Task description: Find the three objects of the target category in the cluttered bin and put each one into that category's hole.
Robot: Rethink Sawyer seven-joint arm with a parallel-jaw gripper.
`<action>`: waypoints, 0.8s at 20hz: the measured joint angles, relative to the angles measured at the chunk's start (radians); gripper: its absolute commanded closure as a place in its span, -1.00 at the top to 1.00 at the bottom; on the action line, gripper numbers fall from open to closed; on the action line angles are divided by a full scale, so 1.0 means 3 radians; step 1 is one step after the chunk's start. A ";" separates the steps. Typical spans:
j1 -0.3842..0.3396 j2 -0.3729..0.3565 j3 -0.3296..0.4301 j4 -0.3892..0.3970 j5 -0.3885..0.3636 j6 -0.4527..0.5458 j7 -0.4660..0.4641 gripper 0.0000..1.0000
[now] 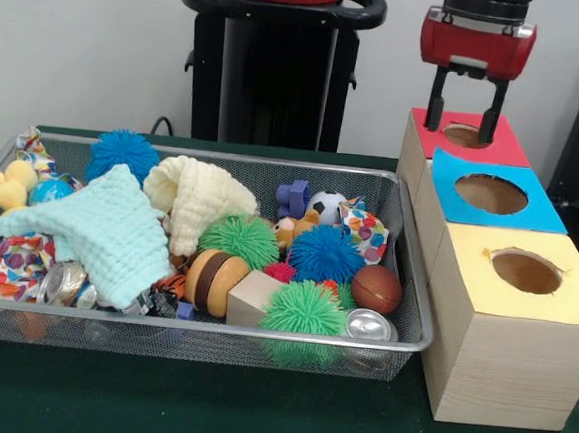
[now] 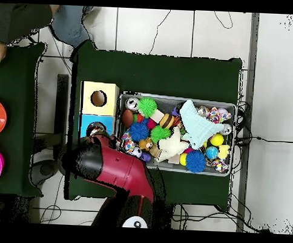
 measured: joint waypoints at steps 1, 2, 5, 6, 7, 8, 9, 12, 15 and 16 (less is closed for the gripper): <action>-0.0033 -0.0006 0.0001 0.0002 -0.0001 0.0001 0.0000 1.00; -0.0090 -0.0017 0.0003 0.0005 -0.0001 0.0001 0.0000 1.00; -0.0283 -0.0059 0.0019 0.0010 -0.0001 0.0001 0.0000 1.00; -0.0356 -0.0076 0.0028 0.0013 -0.0001 0.0000 0.0000 1.00; -0.0456 -0.0107 0.0040 0.0016 -0.0013 0.0001 0.0000 1.00; -0.0556 -0.0138 0.0051 0.0019 -0.0025 0.0001 0.0000 1.00; -0.0628 -0.0165 0.0060 0.0023 -0.0040 0.0001 0.0000 1.00; -0.0866 -0.0260 0.0100 0.0035 -0.0095 0.0001 0.0000 1.00; -0.1132 -0.0352 0.0180 0.0041 -0.0172 0.0001 0.0000 1.00; -0.1187 -0.0367 0.0202 0.0041 -0.0189 0.0000 0.0000 1.00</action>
